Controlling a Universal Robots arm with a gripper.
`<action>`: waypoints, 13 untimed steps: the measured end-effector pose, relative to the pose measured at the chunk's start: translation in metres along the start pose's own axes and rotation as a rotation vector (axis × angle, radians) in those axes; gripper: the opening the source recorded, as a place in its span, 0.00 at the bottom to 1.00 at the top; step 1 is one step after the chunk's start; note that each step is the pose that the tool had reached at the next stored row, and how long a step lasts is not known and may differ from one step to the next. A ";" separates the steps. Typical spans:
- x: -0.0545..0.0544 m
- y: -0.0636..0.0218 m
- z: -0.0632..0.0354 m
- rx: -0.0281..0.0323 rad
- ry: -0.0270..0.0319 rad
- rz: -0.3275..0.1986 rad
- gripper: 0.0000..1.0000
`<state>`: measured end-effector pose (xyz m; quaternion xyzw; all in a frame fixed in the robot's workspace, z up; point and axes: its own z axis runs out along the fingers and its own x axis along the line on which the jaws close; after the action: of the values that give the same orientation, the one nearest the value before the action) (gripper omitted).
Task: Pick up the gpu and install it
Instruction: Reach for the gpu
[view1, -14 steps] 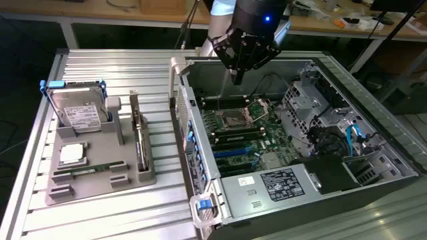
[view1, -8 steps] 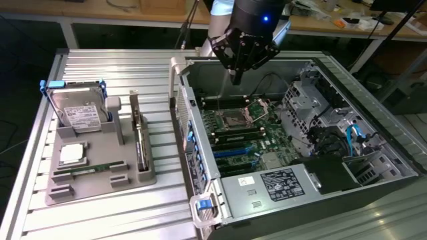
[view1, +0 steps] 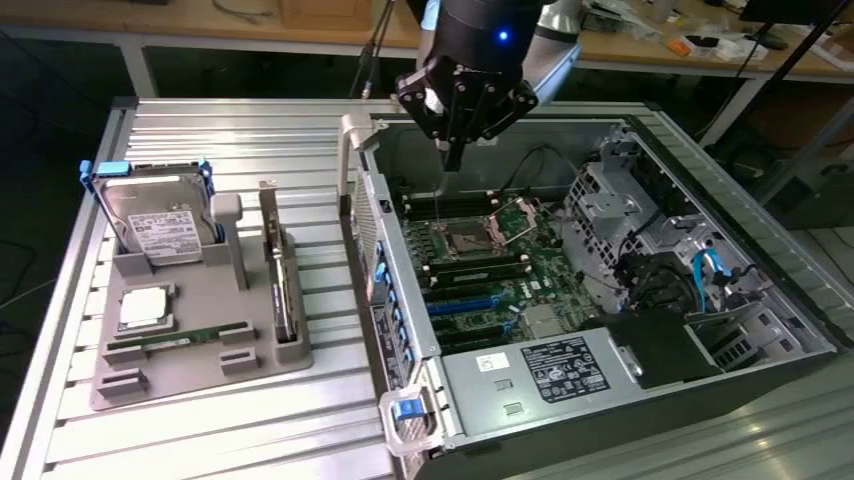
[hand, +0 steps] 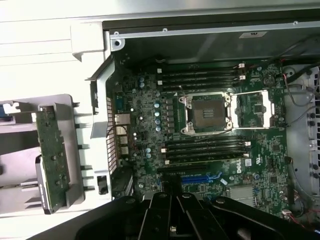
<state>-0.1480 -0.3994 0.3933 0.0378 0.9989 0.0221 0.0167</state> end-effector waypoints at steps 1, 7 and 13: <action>0.003 -0.0002 -0.0001 -0.0001 -0.0010 0.000 0.11; 0.025 -0.0020 -0.0004 -0.0005 -0.0056 0.000 0.11; 0.042 -0.0037 -0.0006 -0.0008 -0.0071 0.000 0.11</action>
<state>-0.1898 -0.3999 0.3923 0.0377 0.9988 0.0224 0.0202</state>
